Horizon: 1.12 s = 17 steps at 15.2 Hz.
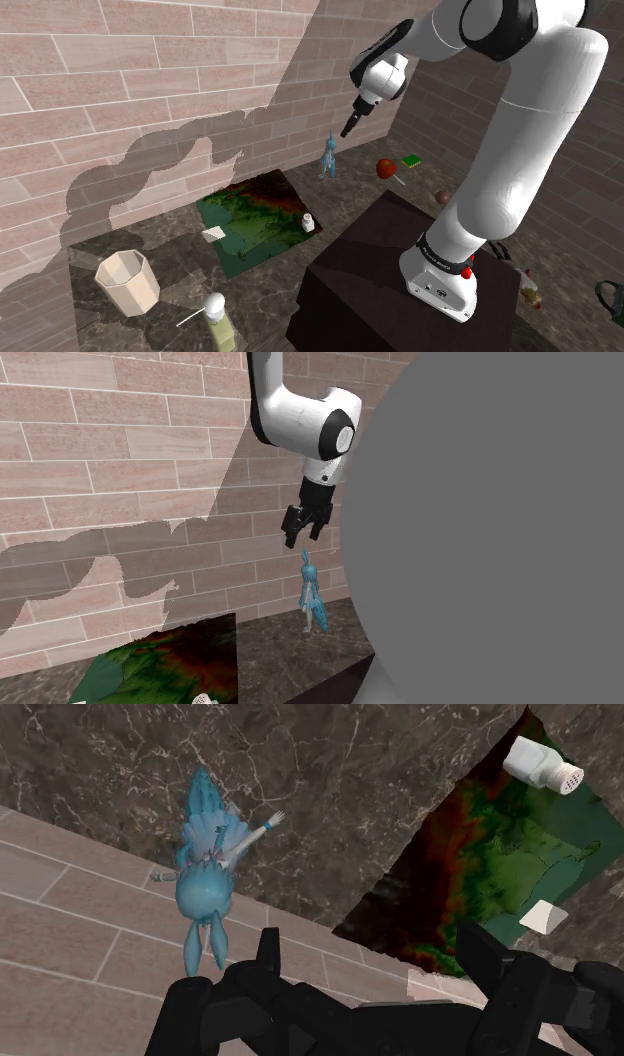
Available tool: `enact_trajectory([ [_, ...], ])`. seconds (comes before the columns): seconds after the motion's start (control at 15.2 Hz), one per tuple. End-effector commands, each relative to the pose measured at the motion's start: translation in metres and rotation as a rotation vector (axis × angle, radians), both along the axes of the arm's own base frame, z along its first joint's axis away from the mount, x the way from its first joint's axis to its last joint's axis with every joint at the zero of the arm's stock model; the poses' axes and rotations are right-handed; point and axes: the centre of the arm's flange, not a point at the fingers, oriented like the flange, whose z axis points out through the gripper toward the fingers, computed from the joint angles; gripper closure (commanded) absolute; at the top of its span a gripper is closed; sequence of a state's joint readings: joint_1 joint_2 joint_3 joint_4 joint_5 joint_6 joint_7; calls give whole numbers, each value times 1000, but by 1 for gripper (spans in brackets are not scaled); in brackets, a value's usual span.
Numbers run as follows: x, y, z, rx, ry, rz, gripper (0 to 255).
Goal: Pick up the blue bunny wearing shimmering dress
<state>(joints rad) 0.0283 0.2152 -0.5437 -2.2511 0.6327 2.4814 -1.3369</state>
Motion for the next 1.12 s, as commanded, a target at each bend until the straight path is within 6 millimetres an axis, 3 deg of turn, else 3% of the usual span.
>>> enact_trajectory([
  [0.0,13,-15,-16,-1,-15,16,0],
  [0.66,85,-84,-101,-8,-75,89,0],
  [1.06,88,-86,-130,-8,-77,92,0],
])
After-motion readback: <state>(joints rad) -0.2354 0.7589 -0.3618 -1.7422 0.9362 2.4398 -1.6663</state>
